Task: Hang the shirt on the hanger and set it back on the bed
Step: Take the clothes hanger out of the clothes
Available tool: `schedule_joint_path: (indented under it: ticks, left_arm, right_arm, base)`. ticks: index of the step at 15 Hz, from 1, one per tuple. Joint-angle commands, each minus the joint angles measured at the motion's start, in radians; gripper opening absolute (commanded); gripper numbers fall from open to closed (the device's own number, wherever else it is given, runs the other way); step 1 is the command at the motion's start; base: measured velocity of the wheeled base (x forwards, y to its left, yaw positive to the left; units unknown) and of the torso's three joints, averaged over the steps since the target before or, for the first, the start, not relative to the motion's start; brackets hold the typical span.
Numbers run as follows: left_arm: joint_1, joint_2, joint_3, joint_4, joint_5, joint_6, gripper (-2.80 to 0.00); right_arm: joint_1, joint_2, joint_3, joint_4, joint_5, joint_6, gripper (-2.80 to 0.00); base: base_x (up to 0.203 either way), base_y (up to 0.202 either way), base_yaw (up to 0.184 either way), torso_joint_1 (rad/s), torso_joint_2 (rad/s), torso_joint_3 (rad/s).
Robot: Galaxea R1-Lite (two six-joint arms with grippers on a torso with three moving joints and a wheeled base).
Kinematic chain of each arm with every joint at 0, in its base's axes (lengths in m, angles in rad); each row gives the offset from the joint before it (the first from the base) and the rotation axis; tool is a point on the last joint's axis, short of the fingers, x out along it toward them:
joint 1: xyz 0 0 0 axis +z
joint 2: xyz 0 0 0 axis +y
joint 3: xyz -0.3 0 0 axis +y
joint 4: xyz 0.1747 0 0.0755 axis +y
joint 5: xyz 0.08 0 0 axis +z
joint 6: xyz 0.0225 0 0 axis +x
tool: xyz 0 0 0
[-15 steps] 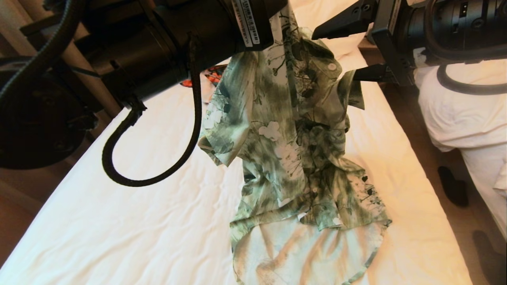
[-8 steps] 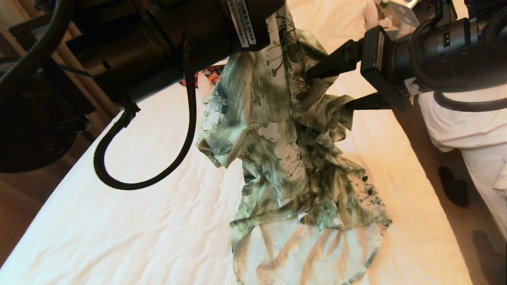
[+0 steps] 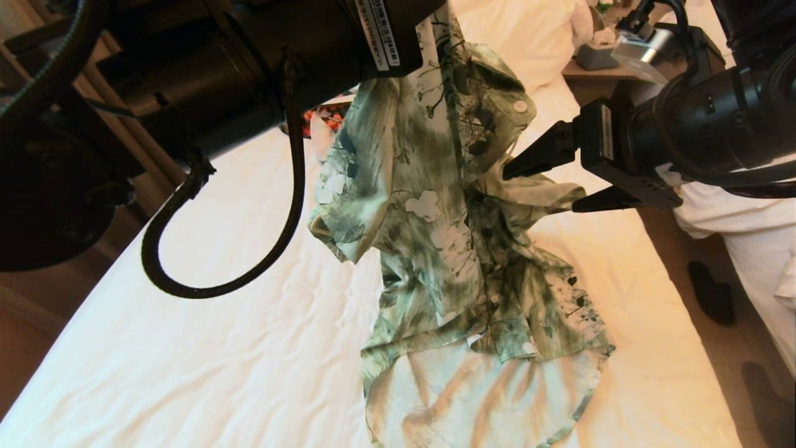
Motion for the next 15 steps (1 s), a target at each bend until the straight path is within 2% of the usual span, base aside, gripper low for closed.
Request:
schedule_joint_path:
  ticks: [1, 15]
  left_arm:
    - [0.002, 0.000, -0.005, -0.003, -0.001, 0.000, -2.80]
    - [0.002, -0.003, 0.003, -0.003, 0.001, -0.001, -2.80]
  right_arm:
    - [0.000, -0.013, 0.000, 0.014, 0.001, 0.004, 0.00]
    - [-0.003, -0.035, -0.001, -0.014, -0.002, 0.003, 0.00]
  base:
    - [0.000, 0.000, 0.000, 0.000, 0.00, 0.000]
    - [0.000, 0.000, 0.000, 0.000, 0.00, 0.000]
